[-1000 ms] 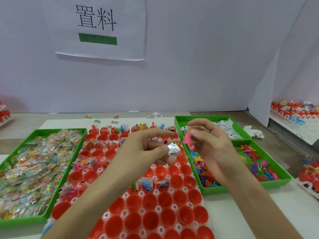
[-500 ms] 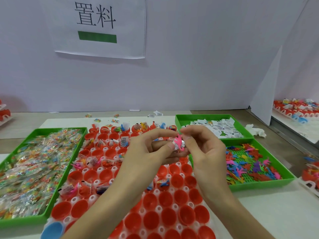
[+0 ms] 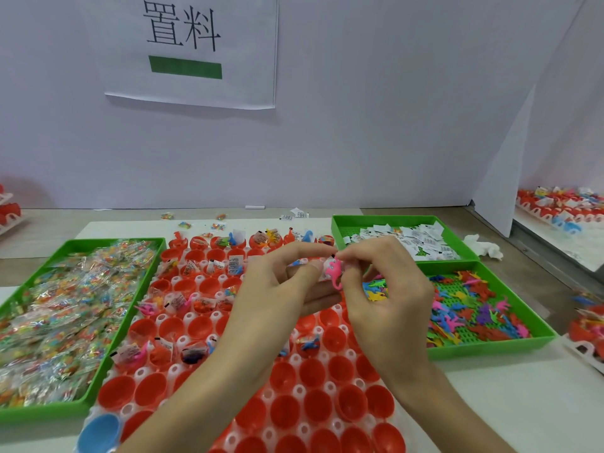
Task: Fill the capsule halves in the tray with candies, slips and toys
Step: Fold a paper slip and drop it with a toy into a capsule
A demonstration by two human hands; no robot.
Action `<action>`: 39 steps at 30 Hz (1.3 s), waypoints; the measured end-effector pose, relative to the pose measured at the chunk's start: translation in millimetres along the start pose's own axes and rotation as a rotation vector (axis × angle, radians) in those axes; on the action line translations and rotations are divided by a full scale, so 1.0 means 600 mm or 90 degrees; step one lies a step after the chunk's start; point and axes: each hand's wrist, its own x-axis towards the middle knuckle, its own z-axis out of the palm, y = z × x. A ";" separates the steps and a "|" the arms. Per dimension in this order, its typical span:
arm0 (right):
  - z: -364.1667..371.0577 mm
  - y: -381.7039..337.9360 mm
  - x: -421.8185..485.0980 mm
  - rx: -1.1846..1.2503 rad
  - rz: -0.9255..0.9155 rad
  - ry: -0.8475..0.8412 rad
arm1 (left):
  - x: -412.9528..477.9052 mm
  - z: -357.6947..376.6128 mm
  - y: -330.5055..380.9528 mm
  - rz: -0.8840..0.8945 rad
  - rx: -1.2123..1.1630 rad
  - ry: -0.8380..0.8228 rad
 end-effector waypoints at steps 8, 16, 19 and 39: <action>-0.010 0.005 0.014 0.121 0.043 -0.094 | -0.001 -0.008 -0.004 0.073 0.116 0.012; -0.033 0.030 0.040 0.193 0.169 -0.287 | 0.004 -0.017 -0.004 0.145 0.267 0.026; -0.035 0.028 0.042 0.215 0.154 -0.284 | 0.008 -0.023 0.000 0.115 0.236 0.022; -0.084 0.046 0.056 0.151 0.215 -0.507 | 0.014 -0.038 -0.003 0.141 0.670 -0.095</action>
